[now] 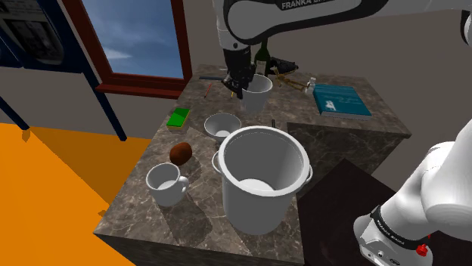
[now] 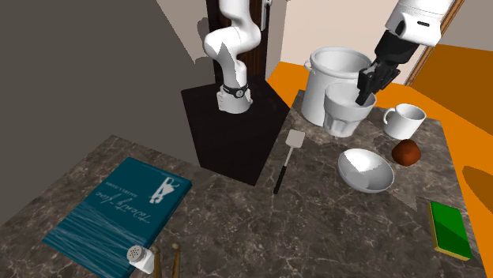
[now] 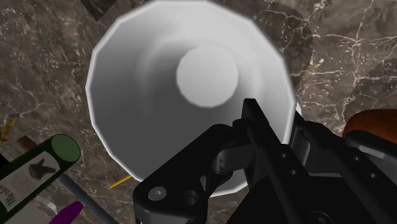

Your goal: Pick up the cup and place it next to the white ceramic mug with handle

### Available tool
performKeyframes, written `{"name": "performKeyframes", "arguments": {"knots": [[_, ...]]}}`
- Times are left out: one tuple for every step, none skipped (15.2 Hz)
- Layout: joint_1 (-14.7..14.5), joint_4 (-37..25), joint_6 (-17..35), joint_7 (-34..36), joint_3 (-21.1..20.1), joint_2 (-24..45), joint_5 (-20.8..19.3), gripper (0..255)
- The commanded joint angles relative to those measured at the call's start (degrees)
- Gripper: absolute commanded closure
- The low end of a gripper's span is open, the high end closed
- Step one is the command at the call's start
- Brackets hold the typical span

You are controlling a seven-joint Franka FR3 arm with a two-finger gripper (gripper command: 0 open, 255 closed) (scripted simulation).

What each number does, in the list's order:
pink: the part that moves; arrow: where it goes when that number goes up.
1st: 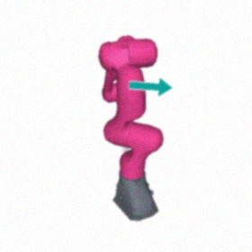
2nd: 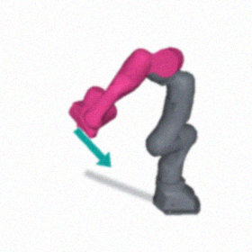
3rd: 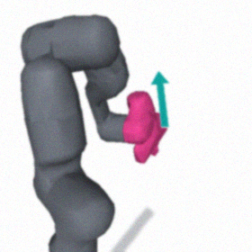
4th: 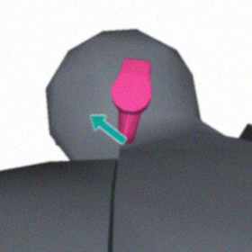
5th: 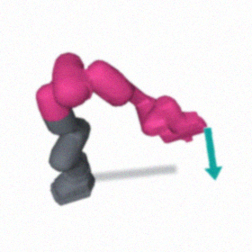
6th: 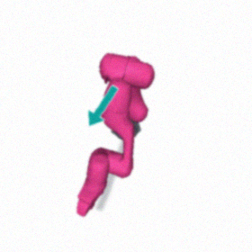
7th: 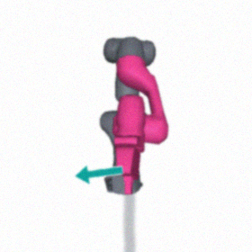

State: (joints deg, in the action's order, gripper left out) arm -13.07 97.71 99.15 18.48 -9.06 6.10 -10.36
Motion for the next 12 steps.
{"name": "performKeyframes", "arguments": {"knots": [[-1.3, -1.1, -0.9, 2.3, -1.0, 0.6, 0.0, 255], [-2.0, -1.8, -1.3, 3.5, -1.6, 1.0, 0.0, 255], [-2.8, -2.5, -1.7, 4.8, -2.2, 1.6, -0.1, 255], [-3.6, -3.2, -2.1, 6.1, -2.7, 2.1, -0.1, 255], [-4.4, -4.1, -2.6, 7.4, -3.3, 2.8, -0.2, 255], [-5.1, -5.0, -3.1, 8.7, -3.8, 3.5, -0.3, 255], [-5.8, -5.9, -3.5, 9.7, -4.3, 4.1, -0.4, 255], [-5.8, -5.1, -2.7, 9.8, -4.3, 4.1, -0.4, 255], [-5.8, -4.3, -2.0, 9.9, -4.2, 4.1, -0.4, 255], [-5.8, -3.6, -1.2, 10.0, -4.2, 4.1, -0.5, 255], [-5.7, -2.9, -0.5, 10.1, -4.2, 4.2, -0.5, 255], [-5.7, -2.2, 0.3, 10.3, -4.2, 4.2, -0.5, 255]]}}
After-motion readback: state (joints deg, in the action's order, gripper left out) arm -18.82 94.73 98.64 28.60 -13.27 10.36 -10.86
